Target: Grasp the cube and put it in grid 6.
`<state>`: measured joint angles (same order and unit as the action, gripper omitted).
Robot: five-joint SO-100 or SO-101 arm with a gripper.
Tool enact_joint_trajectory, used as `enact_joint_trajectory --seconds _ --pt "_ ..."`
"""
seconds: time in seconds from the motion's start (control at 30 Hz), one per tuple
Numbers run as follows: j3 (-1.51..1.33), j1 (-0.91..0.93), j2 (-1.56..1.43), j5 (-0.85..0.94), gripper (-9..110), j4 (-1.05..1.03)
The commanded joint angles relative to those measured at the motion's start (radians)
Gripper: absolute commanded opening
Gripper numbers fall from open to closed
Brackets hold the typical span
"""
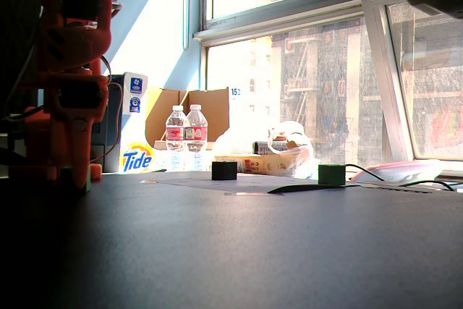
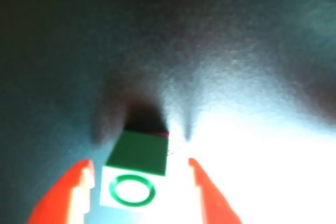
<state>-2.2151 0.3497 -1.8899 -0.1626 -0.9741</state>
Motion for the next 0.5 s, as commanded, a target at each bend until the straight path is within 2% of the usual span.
enact_joint_trajectory --seconds 0.0,0.33,0.4,0.47 --pt "-0.003 0.008 0.002 -0.014 24 0.021" --pt "-0.032 0.006 -0.020 0.017 12 0.032" --pt "-0.035 0.005 -0.028 0.057 0 0.034" --pt "-0.035 0.005 -0.052 0.098 0 0.008"
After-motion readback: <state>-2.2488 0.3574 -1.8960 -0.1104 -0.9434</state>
